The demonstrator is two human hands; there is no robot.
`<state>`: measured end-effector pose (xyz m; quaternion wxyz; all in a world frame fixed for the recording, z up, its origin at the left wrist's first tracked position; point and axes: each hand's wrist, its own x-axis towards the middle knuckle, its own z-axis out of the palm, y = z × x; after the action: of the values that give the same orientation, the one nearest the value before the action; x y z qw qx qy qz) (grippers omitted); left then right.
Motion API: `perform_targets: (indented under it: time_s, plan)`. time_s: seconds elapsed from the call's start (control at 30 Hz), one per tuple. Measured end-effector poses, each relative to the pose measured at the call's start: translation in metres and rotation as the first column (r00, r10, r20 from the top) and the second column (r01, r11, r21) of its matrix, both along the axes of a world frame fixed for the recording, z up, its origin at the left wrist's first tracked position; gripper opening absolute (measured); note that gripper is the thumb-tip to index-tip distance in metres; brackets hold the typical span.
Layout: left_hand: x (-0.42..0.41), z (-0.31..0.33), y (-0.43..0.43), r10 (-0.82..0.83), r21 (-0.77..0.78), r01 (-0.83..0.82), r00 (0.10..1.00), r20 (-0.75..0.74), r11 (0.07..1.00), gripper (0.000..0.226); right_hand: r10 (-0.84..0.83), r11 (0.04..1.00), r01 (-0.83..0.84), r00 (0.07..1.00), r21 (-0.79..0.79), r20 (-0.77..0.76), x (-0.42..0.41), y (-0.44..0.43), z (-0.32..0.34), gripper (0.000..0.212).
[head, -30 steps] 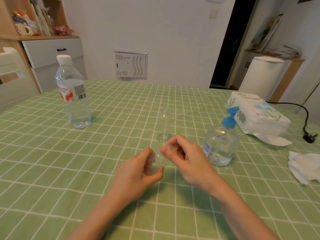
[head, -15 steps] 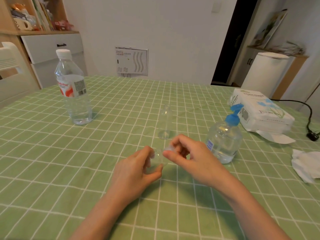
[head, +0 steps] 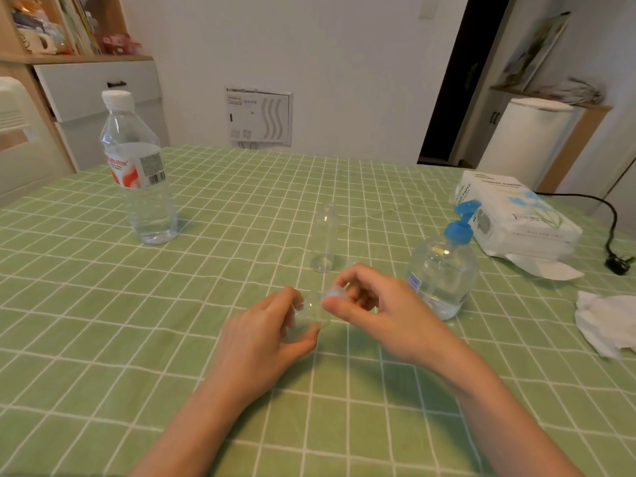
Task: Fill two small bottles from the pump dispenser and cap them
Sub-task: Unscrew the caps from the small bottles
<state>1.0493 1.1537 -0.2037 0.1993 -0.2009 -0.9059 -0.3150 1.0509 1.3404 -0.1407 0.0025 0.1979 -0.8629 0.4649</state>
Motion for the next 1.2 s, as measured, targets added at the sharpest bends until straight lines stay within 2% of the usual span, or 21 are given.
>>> perform_targets:
  time_s: [0.07, 0.17, 0.33, 0.47, 0.6, 1.0, 1.1, 1.2]
  plan:
    - [0.000, 0.000, 0.000, -0.006, -0.010, 0.006, 1.000, -0.001, 1.000, 0.027, 0.007, 1.000, -0.007, 1.000, 0.001, -0.009, 0.000, 0.001, 0.000, 0.012]
    - [0.000, 0.000, 0.000, 0.005, 0.004, -0.005, 1.000, -0.006, 1.000, 0.028, 0.037, 0.999, -0.037, 0.999, -0.020, 0.017, 0.003, 0.001, 0.001, 0.021]
    - [0.001, 0.000, -0.001, 0.008, -0.002, -0.008, 1.000, -0.009, 1.000, 0.029, 0.025, 0.999, -0.025, 1.000, 0.030, 0.005, 0.003, 0.000, 0.001, 0.013]
    - [0.001, 0.000, -0.001, 0.010, 0.003, -0.010, 1.000, -0.017, 1.000, 0.028, 0.042, 0.999, -0.043, 0.999, 0.032, 0.030, 0.004, 0.000, 0.002, 0.020]
    - [0.001, 0.000, -0.001, 0.010, -0.008, -0.010, 1.000, -0.021, 1.000, 0.028, 0.038, 0.999, -0.038, 0.999, 0.034, 0.014, 0.004, 0.000, 0.003, 0.010]
    - [0.001, -0.001, -0.001, -0.016, 0.022, 0.016, 1.000, -0.007, 1.000, 0.026, 0.064, 0.998, -0.063, 0.996, 0.023, -0.066, 0.007, 0.002, 0.009, 0.024]
    - [0.000, -0.001, -0.002, -0.006, 0.037, 0.006, 1.000, -0.011, 0.999, 0.027, 0.063, 0.997, -0.065, 0.994, -0.028, -0.085, 0.007, 0.003, 0.011, 0.025]
    - [-0.002, -0.002, -0.003, 0.009, 0.111, -0.010, 1.000, 0.006, 0.994, 0.025, 0.009, 0.989, -0.022, 0.996, -0.148, -0.091, 0.005, 0.010, 0.011, 0.026]
